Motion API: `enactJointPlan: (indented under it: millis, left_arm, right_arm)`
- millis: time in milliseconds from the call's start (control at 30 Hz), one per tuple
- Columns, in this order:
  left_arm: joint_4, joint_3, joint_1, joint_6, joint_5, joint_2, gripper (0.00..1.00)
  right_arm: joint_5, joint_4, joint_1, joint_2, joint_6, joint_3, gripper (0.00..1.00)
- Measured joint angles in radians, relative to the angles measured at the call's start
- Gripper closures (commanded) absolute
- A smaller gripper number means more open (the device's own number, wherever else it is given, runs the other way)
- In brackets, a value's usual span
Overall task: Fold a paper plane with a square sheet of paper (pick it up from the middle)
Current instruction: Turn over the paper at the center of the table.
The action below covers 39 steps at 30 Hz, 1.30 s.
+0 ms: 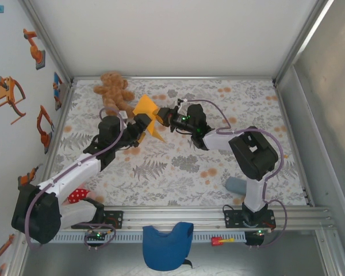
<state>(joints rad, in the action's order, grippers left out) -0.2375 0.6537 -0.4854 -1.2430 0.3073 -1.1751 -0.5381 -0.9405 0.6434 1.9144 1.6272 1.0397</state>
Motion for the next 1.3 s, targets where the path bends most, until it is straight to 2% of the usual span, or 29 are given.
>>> enactJointPlan:
  millis: [200, 400, 700, 967, 1167, 1300]
  left_arm:
    - [-0.07, -0.002, 0.0, -0.018, 0.0, -0.002, 0.36]
    - [-0.084, -0.002, -0.005, -0.014, 0.007, -0.003, 0.54]
    - [-0.082, -0.002, -0.006, -0.011, 0.006, -0.003, 0.63]
    - [-0.073, -0.002, -0.006, -0.006, 0.003, -0.003, 0.77]
    - [-0.051, -0.001, -0.006, -0.004, -0.001, -0.003, 0.86]
    - [-0.024, 0.0, -0.006, 0.005, -0.003, -0.003, 0.91]
  right_arm:
    - [0.0, -0.008, -0.004, 0.0, 0.019, -0.007, 0.95]
    - [0.0, -0.014, -0.01, 0.0, 0.024, -0.012, 0.94]
    - [0.0, -0.014, -0.013, 0.0, 0.026, -0.024, 0.92]
    - [0.0, -0.014, -0.014, 0.0, 0.024, -0.027, 0.88]
    - [0.005, 0.01, -0.018, -0.011, -0.011, -0.048, 0.8]
    - [0.017, 0.087, -0.034, -0.06, -0.079, -0.079, 0.7]
